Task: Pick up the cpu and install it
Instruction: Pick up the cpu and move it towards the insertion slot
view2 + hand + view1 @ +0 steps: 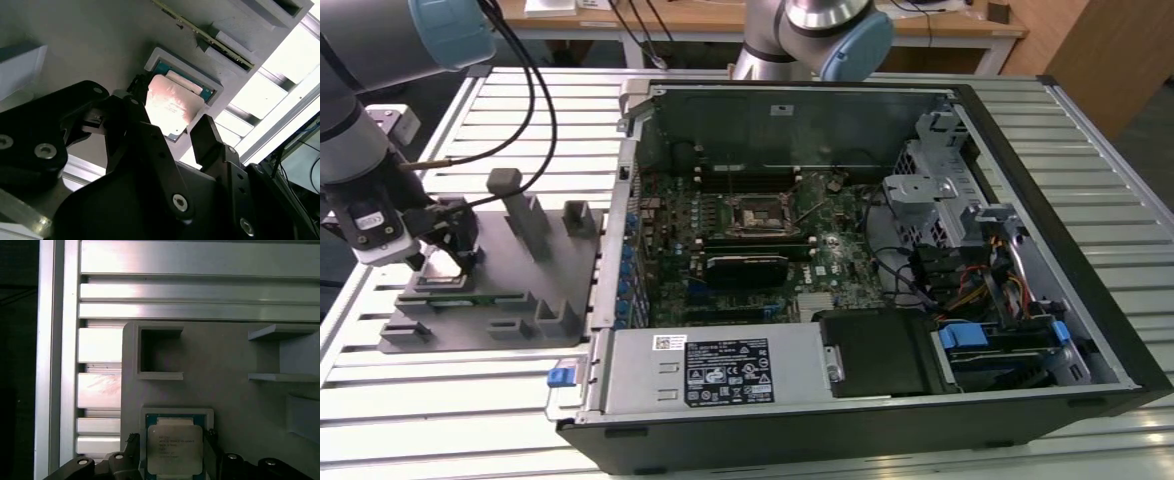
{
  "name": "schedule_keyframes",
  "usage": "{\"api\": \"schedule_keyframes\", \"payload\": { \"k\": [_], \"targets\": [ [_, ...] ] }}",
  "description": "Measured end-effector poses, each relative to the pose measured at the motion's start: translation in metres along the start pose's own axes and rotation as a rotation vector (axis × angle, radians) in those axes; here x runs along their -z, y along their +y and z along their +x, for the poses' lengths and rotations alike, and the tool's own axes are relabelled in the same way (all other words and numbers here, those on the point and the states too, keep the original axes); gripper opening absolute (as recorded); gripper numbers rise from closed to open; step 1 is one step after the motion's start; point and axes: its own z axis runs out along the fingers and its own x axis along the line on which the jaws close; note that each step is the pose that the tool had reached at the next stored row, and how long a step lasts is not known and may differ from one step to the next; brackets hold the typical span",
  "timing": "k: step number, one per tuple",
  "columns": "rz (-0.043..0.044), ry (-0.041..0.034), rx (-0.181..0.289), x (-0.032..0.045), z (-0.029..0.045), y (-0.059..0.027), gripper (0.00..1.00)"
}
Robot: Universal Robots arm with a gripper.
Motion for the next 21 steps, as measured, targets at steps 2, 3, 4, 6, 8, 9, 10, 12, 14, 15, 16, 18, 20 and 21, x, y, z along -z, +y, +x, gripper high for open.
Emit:
{"api": "schedule_keyframes", "payload": {
  "k": [2, 3, 4, 6, 8, 9, 10, 12, 14, 15, 16, 18, 20, 21],
  "targets": [
    [0.0001, 0.0007, 0.0, 0.0001, -0.0011, 0.0001, 0.62],
    [0.0001, 0.0009, 0.0, 0.0, -0.0019, 0.0, 0.6],
    [0.0003, 0.0017, -0.001, 0.0002, -0.0027, 0.0, 0.6],
    [0.0001, 0.0015, -0.002, 0.0004, -0.0036, 0.0001, 0.53],
    [0.0, 0.0015, -0.002, 0.002, -0.004, 0.0001, 0.53],
    [0.0, 0.0015, -0.002, 0.0032, -0.004, 0.0002, 0.53],
    [0.0, 0.0016, -0.002, 0.0046, -0.004, 0.0002, 0.53],
    [0.0, 0.0016, -0.002, 0.0079, -0.004, 0.0003, 0.53],
    [0.0, 0.0016, -0.002, 0.0111, -0.0041, 0.0004, 0.53],
    [0.0, 0.0016, -0.002, 0.0118, -0.0041, 0.0004, 0.53],
    [-0.0001, 0.0015, -0.002, 0.0123, -0.0041, 0.0005, 0.53],
    [-0.0008, 0.0016, -0.002, 0.0148, -0.0041, 0.0004, 0.53],
    [-0.0008, 0.0017, -0.002, 0.019, -0.0041, 0.0006, 0.53],
    [-0.0009, 0.0013, -0.002, 0.0207, -0.004, 0.0006, 0.53]
  ]
}}
